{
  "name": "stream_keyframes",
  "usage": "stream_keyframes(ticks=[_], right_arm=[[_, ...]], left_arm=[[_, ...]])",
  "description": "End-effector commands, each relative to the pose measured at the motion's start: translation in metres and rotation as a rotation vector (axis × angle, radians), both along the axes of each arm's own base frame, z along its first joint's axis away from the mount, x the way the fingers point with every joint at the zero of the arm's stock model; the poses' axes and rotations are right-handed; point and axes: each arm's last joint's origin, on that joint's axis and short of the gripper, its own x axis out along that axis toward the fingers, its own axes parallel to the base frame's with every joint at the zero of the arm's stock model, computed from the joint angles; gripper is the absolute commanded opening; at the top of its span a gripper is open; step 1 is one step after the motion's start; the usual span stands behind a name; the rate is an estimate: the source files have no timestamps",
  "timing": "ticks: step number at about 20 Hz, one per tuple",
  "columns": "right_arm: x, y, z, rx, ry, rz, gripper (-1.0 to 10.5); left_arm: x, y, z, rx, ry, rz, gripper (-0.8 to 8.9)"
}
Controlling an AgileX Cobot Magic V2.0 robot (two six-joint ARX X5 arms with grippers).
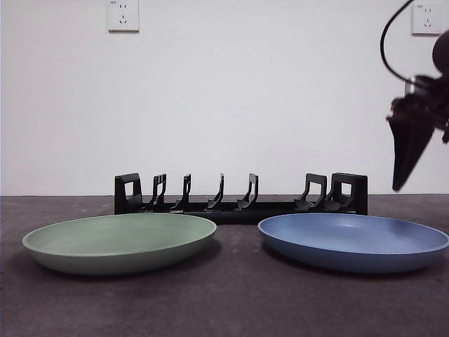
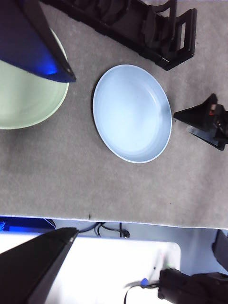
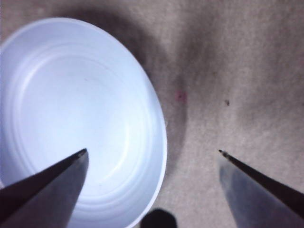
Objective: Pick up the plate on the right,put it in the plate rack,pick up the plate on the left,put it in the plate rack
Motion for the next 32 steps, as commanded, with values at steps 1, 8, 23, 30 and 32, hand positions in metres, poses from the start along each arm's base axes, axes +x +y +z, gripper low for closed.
stream_keyframes(ticks=[1, 8, 23, 30, 32], right_arm=[[0.004, 0.0, -0.011, 0.0, 0.033, -0.003, 4.3], [0.011, 0.001, -0.029, 0.0, 0.074, 0.0, 4.3], [0.017, 0.013, -0.047, 0.002, 0.11, 0.042, 0.5], [0.014, 0.014, -0.037, 0.071, 0.093, 0.049, -0.2], [0.008, 0.015, -0.018, 0.114, 0.058, 0.052, -0.2]], left_arm=[[0.001, -0.005, -0.001, 0.025, -0.044, -0.023, 6.49], [0.004, -0.015, -0.006, 0.045, -0.046, -0.038, 6.49], [0.013, -0.033, -0.016, 0.072, -0.043, -0.079, 6.48], [0.009, -0.049, -0.025, 0.174, -0.119, -0.12, 6.48], [0.006, -0.055, -0.028, 0.218, -0.166, -0.149, 6.48]])
